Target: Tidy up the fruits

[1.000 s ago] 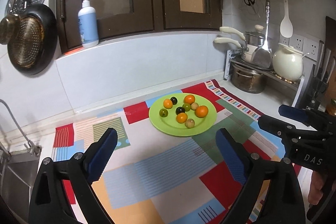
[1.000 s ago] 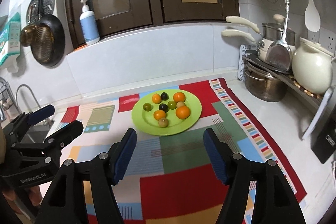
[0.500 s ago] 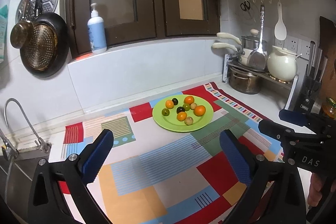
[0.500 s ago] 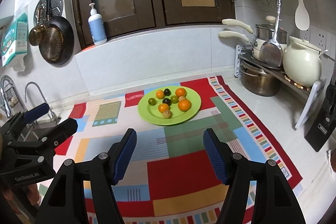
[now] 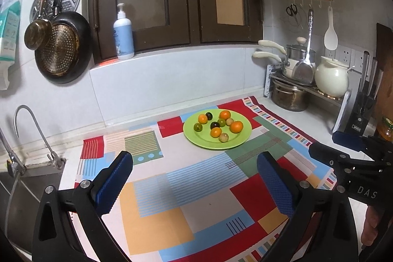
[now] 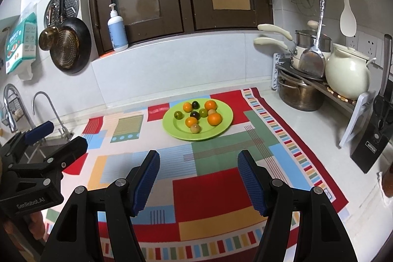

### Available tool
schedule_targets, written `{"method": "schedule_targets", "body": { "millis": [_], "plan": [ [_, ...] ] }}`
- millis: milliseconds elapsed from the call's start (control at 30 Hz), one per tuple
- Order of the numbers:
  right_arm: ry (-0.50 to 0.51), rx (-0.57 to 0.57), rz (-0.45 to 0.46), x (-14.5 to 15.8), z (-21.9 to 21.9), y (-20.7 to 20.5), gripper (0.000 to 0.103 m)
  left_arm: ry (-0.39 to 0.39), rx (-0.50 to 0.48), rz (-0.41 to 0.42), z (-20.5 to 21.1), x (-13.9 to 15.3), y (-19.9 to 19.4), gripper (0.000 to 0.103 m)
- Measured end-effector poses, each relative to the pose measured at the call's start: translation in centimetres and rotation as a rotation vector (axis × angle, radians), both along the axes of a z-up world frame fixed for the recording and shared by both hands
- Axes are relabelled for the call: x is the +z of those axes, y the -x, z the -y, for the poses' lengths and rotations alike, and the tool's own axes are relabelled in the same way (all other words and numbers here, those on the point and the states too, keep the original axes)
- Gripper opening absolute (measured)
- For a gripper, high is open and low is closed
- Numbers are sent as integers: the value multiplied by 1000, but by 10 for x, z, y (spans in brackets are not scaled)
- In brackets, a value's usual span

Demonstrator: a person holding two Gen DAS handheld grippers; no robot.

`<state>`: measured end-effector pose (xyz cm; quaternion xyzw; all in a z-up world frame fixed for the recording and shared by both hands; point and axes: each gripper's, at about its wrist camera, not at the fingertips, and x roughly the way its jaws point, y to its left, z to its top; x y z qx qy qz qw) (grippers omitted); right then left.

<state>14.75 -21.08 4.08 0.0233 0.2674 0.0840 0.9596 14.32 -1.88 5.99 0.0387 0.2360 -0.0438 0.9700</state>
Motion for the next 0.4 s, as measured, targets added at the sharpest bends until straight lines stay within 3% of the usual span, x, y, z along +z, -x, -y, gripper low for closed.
{"method": "schedule_targets", "body": {
  "millis": [400],
  "plan": [
    [-6,-5,6,0,0,11,67,5,-4,9,0,3,8,103]
  ]
}}
